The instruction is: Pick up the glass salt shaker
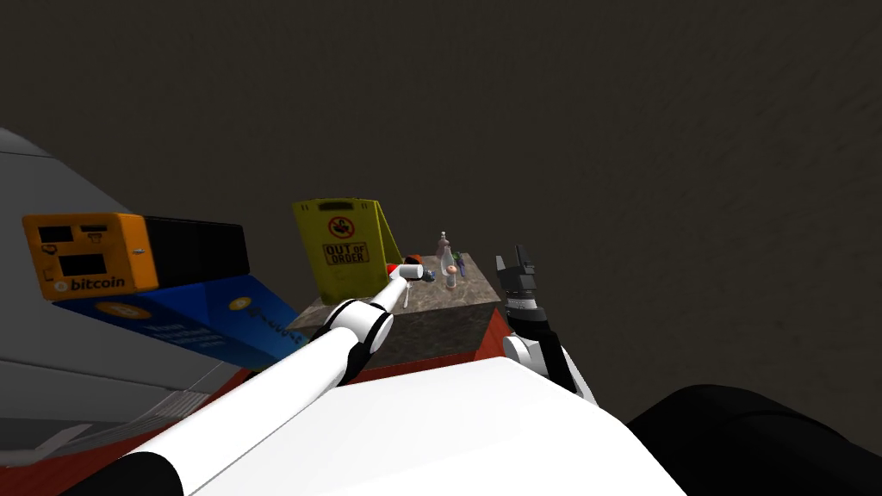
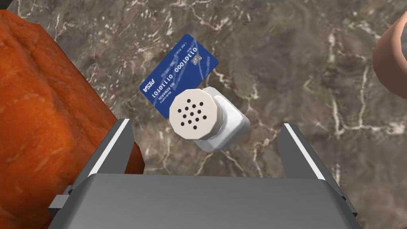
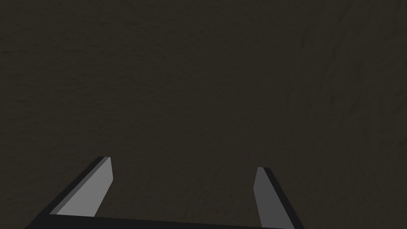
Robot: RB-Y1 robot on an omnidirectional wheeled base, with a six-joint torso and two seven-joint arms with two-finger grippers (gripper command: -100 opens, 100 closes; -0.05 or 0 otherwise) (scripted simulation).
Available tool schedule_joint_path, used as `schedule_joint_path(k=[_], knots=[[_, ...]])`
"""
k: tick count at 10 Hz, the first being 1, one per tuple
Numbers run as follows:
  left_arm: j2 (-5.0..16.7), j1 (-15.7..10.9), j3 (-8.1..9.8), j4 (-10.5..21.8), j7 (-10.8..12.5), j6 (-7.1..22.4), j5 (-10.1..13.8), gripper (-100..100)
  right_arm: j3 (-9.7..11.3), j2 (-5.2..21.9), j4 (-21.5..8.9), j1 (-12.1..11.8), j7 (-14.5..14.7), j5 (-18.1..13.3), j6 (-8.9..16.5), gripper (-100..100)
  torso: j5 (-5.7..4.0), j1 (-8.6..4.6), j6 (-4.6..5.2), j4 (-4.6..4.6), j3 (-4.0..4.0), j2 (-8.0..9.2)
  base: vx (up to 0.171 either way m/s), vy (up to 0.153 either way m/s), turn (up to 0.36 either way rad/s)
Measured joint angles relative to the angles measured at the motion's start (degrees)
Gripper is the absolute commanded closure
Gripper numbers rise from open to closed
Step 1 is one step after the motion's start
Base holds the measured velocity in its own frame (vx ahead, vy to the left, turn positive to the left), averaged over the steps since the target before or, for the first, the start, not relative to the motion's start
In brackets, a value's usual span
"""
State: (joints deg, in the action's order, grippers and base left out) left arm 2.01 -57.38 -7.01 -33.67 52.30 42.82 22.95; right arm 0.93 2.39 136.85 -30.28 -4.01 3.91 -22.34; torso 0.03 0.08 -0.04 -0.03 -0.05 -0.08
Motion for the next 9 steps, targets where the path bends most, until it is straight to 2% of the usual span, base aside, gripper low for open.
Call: schedule_joint_path(k=[1, 2, 7, 9], knots=[[-0.1, 0.0, 0.02, 0.1, 0.1, 0.0, 0.0, 0, 0.0, 0.0, 0.0, 0.0, 0.0, 0.0, 0.0, 0, -0.01, -0.04, -0.01, 0.01, 0.02, 0.04, 0.000, 0.000, 0.000], [0.0, 0.0, 0.02, 0.1, 0.1, 0.0, 0.0, -100, 0.0, 0.0, 0.0, 0.0, 0.0, 0.0, 0.0, 0, -0.02, -0.08, 0.00, 0.02, 0.04, 0.08, 0.020, 0.053, -0.150], [-0.6, 0.4, -4.78, -0.9, 7.6, 0.2, -3.1, -100, 0.0, 0.0, 0.0, 0.0, 0.0, 0.0, 0.0, 0, 0.04, 0.18, 0.00, 0.00, 0.01, 0.02, 0.022, 0.074, -0.092], [-0.7, 0.4, -5.66, -1.0, 10.4, 0.1, -3.6, -100, 0.0, 0.0, 0.0, 0.0, 0.0, 0.0, 0.0, 0, 0.01, 0.04, -0.02, 0.01, 0.03, 0.05, 0.011, 0.041, -0.070]])
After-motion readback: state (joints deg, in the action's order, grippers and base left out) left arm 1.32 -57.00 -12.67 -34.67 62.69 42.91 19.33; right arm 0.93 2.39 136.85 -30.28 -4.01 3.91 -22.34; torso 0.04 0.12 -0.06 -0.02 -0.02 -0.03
